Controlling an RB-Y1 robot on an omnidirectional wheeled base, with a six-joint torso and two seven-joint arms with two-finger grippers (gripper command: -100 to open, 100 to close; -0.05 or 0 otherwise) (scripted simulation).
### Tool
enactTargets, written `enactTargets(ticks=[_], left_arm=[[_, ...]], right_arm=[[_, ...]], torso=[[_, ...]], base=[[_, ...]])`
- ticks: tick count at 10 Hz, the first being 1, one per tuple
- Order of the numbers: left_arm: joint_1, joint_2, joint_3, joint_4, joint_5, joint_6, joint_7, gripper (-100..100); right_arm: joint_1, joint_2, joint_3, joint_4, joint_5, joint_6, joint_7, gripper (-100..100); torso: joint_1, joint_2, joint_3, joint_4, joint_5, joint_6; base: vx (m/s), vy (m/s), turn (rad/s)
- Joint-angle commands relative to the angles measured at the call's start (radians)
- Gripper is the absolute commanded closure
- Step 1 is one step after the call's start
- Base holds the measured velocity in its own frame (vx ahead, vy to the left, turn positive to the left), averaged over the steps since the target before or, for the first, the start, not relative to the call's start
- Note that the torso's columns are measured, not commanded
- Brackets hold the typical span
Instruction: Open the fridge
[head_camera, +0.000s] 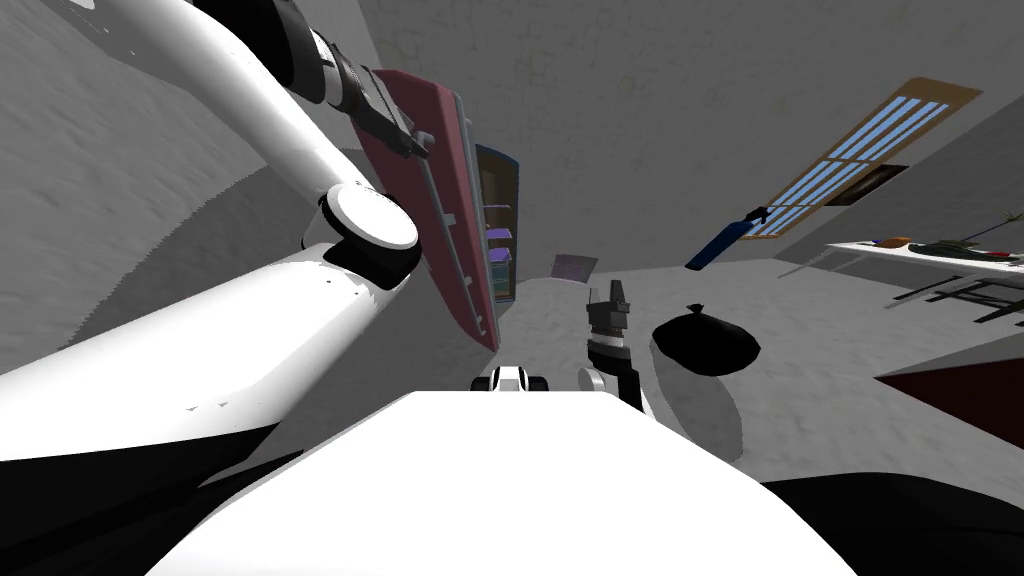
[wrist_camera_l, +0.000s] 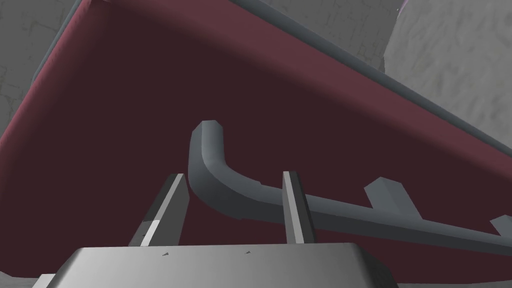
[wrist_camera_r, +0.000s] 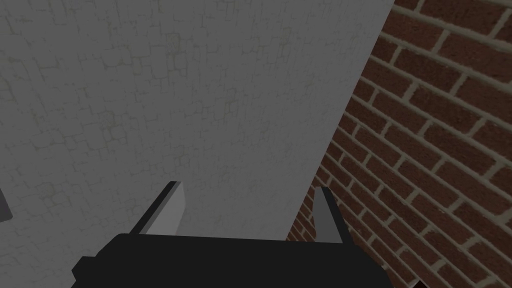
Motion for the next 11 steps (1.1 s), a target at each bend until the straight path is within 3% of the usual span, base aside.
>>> enactTargets(ticks=[1,8,9,11], left_arm=[[-0.002,-0.005,0.023,0.006,0.011,0.025,-0.019,100],[-0.043,-0.044,0.111,-0.003,0.067,0.133,-0.087,100],[-0.08,-0.039,0.092,0.014,0.045,0.135,-0.063,-100],[-0.117,-0.036,0.084,0.027,0.026,0.145,-0.047,-100]], right_arm=[[0.0,0.0,0.0,0.0,0.0,0.0,0.0,0],[0.0,0.0,0.0,0.0,0.0,0.0,0.0,0],[0.0,0.0,0.0,0.0,0.0,0.0,0.0,0],[0.001,0.0,0.0,0.0,0.0,0.0,0.0,0]], torso=[[-0.001,-0.004,-0.003,0.0,-0.001,0.0],[-0.007,-0.014,-0.011,-0.003,-0.004,0.002],[-0.008,-0.014,-0.011,-0.003,-0.005,0.003],[-0.022,-0.009,-0.006,0.001,-0.01,0.004]], base=[[-0.084,0.195,-0.011],[-0.104,0.264,-0.027],[-0.025,0.135,-0.022],[0.055,-0.007,0.017]])
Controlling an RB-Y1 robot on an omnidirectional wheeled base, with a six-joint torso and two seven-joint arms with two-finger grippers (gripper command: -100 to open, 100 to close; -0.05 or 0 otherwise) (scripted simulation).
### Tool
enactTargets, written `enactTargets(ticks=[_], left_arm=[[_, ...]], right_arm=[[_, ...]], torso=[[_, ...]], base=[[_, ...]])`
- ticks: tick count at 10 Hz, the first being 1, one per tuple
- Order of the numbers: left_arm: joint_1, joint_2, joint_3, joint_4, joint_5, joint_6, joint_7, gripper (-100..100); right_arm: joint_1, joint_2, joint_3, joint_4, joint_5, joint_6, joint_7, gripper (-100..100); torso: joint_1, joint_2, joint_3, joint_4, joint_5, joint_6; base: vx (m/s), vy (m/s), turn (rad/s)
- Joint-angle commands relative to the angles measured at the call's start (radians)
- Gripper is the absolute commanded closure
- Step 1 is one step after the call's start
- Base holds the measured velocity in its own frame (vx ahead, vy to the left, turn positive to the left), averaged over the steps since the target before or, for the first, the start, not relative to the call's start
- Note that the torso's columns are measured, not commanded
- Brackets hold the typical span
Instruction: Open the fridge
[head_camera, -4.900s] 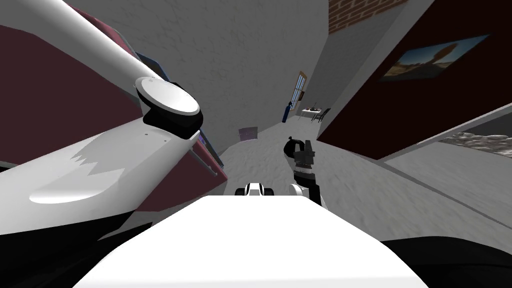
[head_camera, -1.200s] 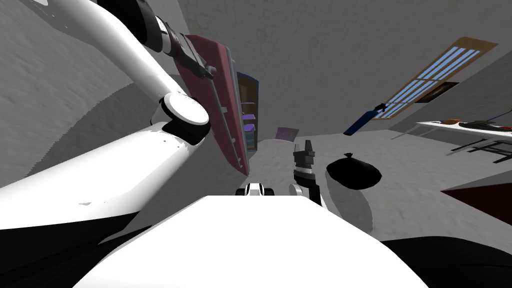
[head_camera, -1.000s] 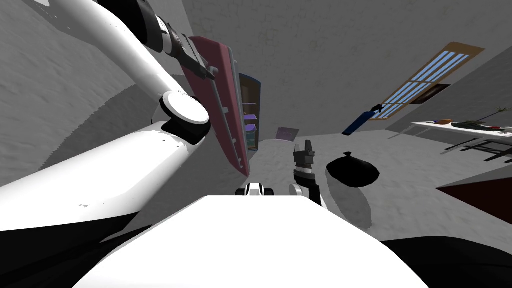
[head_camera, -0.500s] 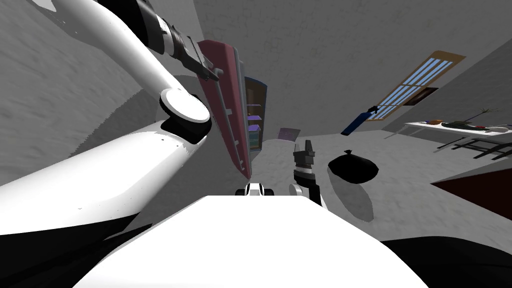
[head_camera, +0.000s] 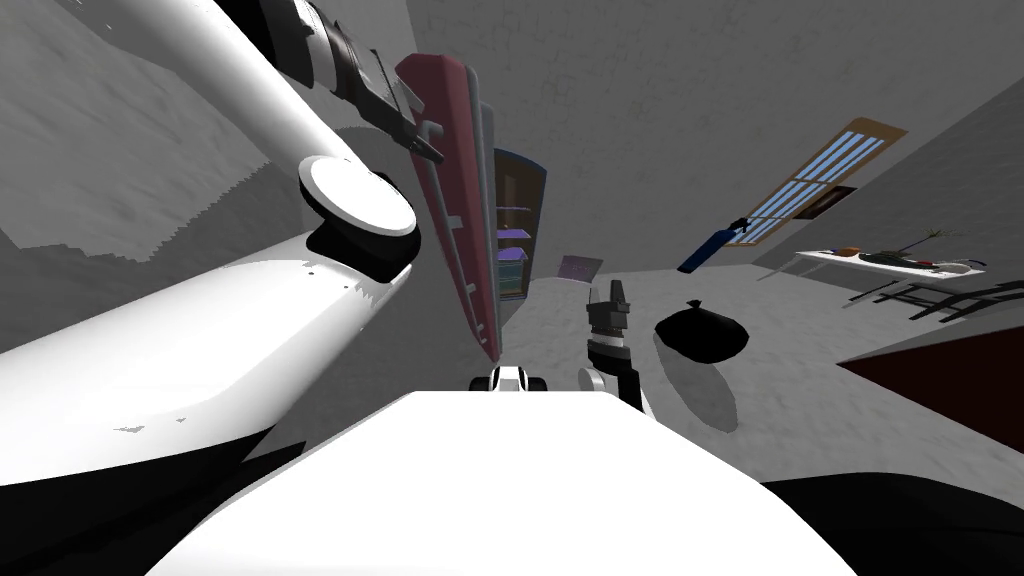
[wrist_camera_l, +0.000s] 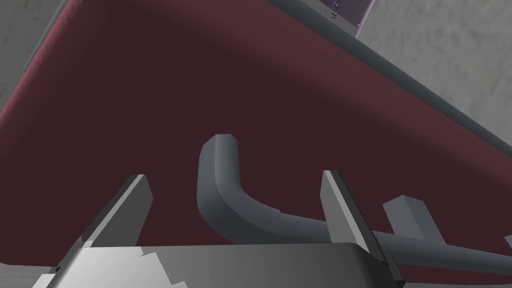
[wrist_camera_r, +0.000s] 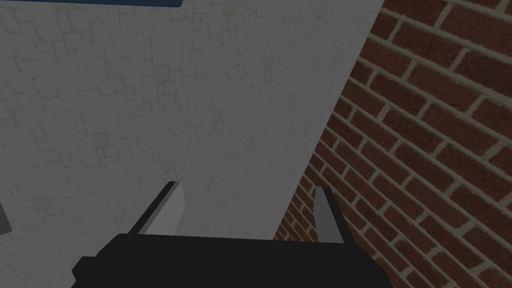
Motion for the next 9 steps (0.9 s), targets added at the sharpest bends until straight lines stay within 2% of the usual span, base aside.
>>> enactTargets(ticks=[1,2,5,6,7,8,9], left_arm=[[-0.05,0.004,-0.012,0.022,-0.026,0.012,0.024,-100],[-0.087,0.008,-0.02,0.035,-0.045,0.022,0.04,-100],[-0.142,0.012,-0.031,0.056,-0.074,0.038,0.063,-100],[-0.142,0.012,-0.031,0.056,-0.074,0.038,0.063,-100],[-0.116,-0.013,-0.03,0.042,-0.077,0.042,0.071,-100],[-0.114,-0.015,-0.03,0.042,-0.078,0.042,0.073,0],[-0.113,-0.016,-0.029,0.043,-0.078,0.041,0.074,0]], right_arm=[[0.0,0.0,0.0,0.0,0.0,0.0,0.0,0],[0.0,0.0,0.0,0.0,0.0,0.0,0.0,0],[0.0,0.0,0.0,0.0,0.0,0.0,0.0,0],[0.0,0.0,0.0,0.0,0.0,0.0,0.0,0],[0.0,0.0,0.0,0.0,0.0,0.0,0.0,0],[0.0,0.0,0.0,0.0,0.0,0.0,0.0,0],[0.0,0.0,0.0,0.0,0.0,0.0,0.0,0]], torso=[[-0.001,0.002,0.0,0.001,-0.002,0.003],[0.002,0.003,0.001,0.001,-0.001,0.003],[0.012,0.008,0.0,0.01,-0.001,0.0],[0.012,0.008,-0.002,0.015,-0.002,0.0],[0.012,0.009,-0.002,0.016,-0.002,-0.001],[0.011,0.009,0.002,0.011,0.0,-0.001],[0.01,0.01,0.004,0.007,0.001,-0.001]], base=[[0.065,-0.01,-0.007],[0.064,0.014,-0.029],[0.035,0.01,-0.011],[0.0,0.0,0.0],[-0.006,-0.004,0.0],[-0.007,-0.004,0.001],[0.0,0.0,0.0]])
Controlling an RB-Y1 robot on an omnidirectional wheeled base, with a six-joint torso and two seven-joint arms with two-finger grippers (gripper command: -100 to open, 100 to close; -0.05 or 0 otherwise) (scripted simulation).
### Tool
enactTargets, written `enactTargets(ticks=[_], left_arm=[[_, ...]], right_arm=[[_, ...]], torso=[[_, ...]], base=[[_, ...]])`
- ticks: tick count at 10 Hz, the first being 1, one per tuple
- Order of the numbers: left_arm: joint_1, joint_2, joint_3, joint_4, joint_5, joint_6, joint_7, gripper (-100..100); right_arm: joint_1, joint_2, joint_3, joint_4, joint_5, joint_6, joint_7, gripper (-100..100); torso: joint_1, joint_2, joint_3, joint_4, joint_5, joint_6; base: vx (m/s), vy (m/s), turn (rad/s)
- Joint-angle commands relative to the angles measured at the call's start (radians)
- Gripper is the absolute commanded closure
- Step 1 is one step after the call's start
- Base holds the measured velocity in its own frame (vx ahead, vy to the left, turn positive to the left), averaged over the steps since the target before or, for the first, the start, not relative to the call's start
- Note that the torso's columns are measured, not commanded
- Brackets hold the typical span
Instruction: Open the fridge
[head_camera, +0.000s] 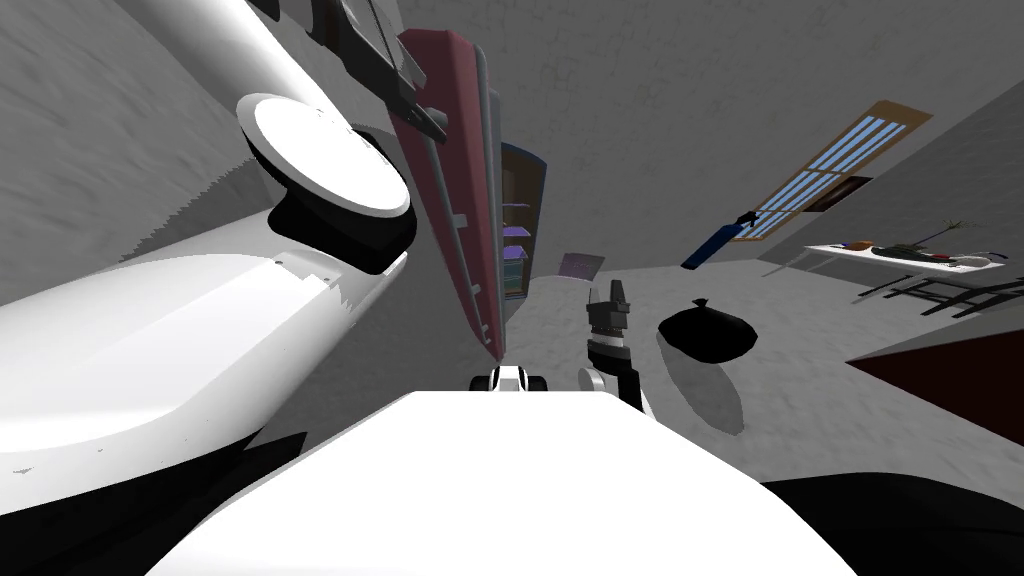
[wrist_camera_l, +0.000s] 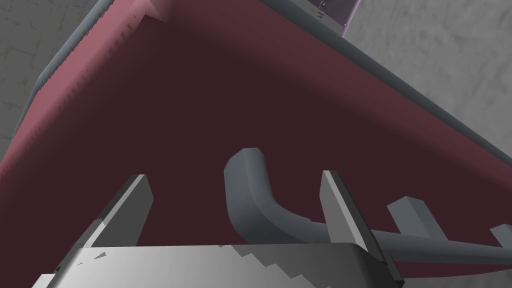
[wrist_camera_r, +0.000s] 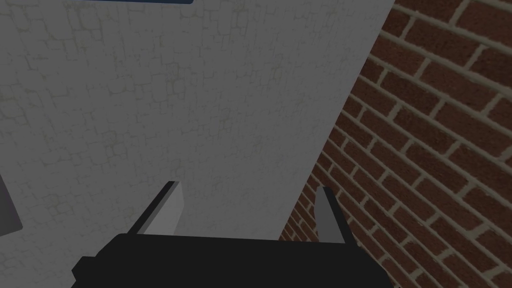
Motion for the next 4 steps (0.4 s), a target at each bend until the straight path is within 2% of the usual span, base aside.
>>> enactTargets(ticks=[1,4], left_arm=[[0.001,0.0,0.0,0.0,0.0,0.0,0.0,0],[0.001,-0.001,0.0,0.0,0.0,0.0,0.001,0]], right_arm=[[0.0,0.0,0.0,0.0,0.0,0.0,0.0,0],[0.0,0.0,0.0,0.0,0.0,0.0,0.0,0]], torso=[[0.0,0.0,0.001,-0.002,0.001,0.0],[-0.001,0.0,0.002,-0.003,0.001,0.0]], base=[[0.0,0.0,0.0],[0.0,0.0,0.0]])
